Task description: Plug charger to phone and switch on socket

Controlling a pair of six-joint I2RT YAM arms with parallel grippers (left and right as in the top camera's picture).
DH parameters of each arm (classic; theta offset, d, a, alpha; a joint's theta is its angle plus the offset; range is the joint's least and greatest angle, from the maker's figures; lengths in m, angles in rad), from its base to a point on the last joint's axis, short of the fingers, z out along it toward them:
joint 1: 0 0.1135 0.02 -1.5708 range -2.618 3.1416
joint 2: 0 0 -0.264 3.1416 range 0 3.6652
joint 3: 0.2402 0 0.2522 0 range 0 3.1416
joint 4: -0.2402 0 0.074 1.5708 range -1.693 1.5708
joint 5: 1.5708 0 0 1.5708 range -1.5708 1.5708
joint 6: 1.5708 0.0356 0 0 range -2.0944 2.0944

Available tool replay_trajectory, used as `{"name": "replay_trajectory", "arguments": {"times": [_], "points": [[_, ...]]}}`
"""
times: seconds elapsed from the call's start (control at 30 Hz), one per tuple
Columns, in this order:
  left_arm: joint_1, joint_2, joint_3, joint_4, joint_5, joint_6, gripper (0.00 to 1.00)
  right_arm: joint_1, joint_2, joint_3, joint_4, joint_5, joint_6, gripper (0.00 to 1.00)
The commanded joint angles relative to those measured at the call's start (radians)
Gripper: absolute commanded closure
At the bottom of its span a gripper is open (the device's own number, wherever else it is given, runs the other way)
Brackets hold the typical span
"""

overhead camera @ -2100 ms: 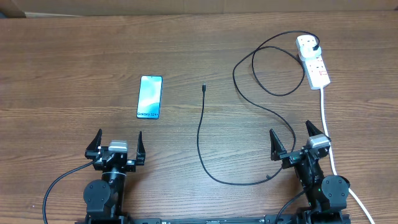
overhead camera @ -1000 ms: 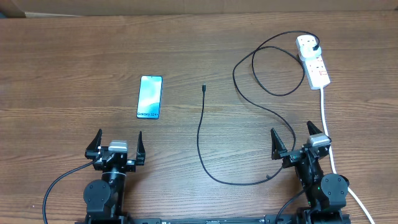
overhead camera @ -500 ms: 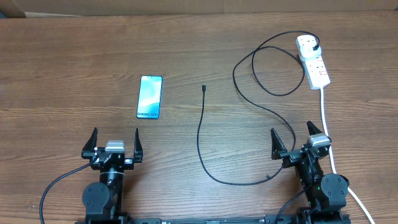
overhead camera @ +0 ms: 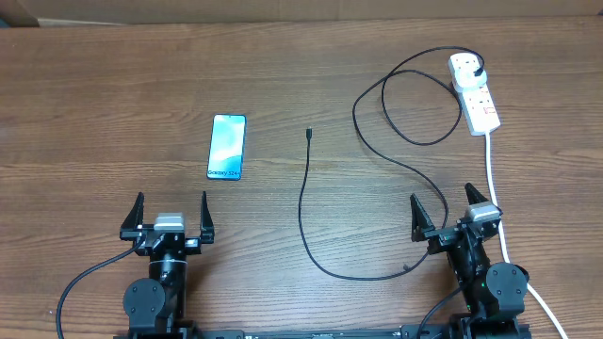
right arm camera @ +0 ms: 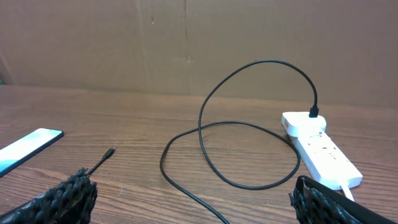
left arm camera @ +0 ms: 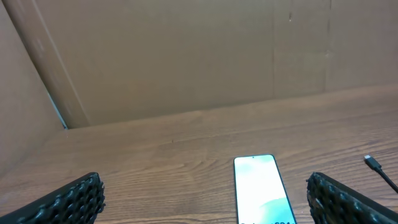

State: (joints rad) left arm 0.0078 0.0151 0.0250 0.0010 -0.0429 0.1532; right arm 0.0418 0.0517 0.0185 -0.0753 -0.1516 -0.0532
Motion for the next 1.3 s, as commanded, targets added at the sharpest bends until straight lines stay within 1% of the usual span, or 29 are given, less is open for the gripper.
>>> {"name": "replay_trajectory", "arguments": {"times": [0.0, 0.17, 0.33, 0.47, 0.57, 0.7, 0.87, 1.0, 1.13, 1.27], "points": [[-0.002, -0.01, 0.034, -0.006, -0.017, -0.048, 0.0, 0.003, 0.002, -0.01, 0.003, 0.009, -0.004, 0.0], [-0.002, 0.0, 0.101, -0.091, -0.016, -0.06, 0.0, 0.003, 0.002, -0.01, 0.003, 0.009, -0.004, 0.0], [-0.002, 0.074, 0.223, -0.162, -0.016, -0.092, 0.0, 0.003, 0.002, -0.01, 0.003, 0.009, -0.004, 0.0], [-0.002, 0.185, 0.331, -0.18, -0.001, -0.109, 0.0, 0.003, 0.002, -0.01, 0.003, 0.008, -0.004, 0.0], [-0.002, 0.299, 0.431, -0.2, 0.045, -0.109, 0.0, 0.003, 0.002, -0.01, 0.003, 0.009, -0.004, 0.0], [-0.002, 0.464, 0.594, -0.286, 0.113, -0.109, 0.0, 0.003, 0.002, -0.01, 0.003, 0.009, -0.004, 0.0], [-0.002, 0.709, 0.867, -0.484, 0.191, -0.109, 0.0, 0.003, 0.002, -0.01, 0.003, 0.008, -0.004, 0.0], [-0.002, 0.907, 1.112, -0.678, 0.237, -0.109, 0.0, 0.003, 0.002, -0.01, 0.003, 0.009, -0.004, 0.0], [-0.002, 1.124, 1.386, -0.906, 0.258, -0.145, 0.0, 0.003, 0.002, -0.01, 0.003, 0.008, -0.004, 0.0], [-0.002, 1.375, 1.711, -1.199, 0.258, -0.157, 0.0, 0.003, 0.002, -0.01, 0.003, 0.009, -0.004, 0.0]]}}
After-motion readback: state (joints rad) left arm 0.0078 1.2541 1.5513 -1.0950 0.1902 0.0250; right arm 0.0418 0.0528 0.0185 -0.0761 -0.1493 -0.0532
